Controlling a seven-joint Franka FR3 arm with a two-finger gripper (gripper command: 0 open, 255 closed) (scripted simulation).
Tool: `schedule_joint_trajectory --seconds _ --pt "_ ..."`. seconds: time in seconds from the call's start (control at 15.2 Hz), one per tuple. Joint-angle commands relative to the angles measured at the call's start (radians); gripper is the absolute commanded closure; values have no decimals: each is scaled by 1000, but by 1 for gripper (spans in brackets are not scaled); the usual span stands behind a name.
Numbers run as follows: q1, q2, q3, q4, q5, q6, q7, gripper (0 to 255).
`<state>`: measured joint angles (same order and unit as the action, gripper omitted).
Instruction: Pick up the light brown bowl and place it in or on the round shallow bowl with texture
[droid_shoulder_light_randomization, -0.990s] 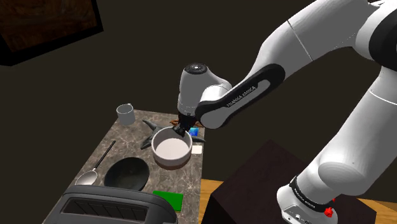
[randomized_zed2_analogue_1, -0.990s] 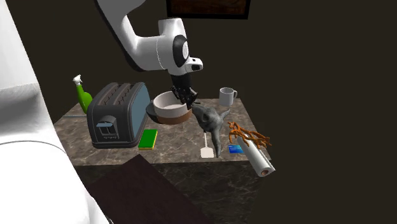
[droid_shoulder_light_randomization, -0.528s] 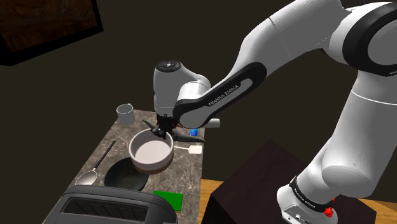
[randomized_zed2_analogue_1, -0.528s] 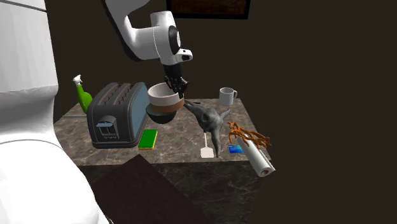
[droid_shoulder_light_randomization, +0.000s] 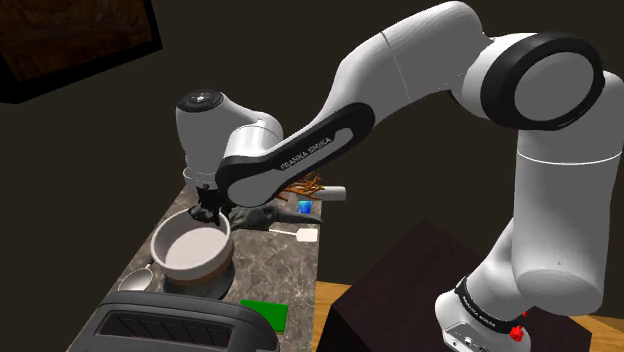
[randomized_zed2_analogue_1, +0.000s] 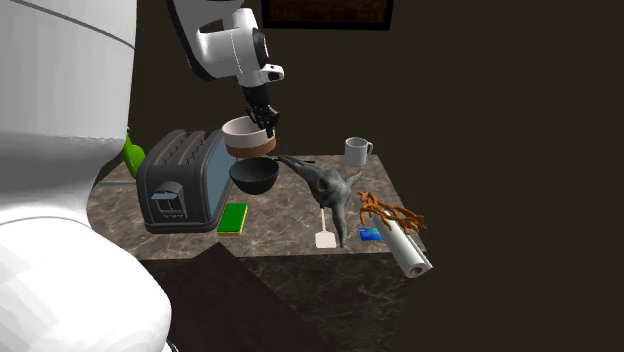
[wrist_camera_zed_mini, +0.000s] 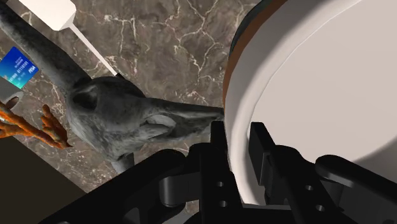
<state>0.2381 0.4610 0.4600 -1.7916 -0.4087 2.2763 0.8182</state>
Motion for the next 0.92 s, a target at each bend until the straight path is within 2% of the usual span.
schedule_joint_trajectory --seconds 0.0,0.86 --pt "22 39 -7 48 -14 -14 14 255" --pt "52 143 -53 26 -84 103 69 255"
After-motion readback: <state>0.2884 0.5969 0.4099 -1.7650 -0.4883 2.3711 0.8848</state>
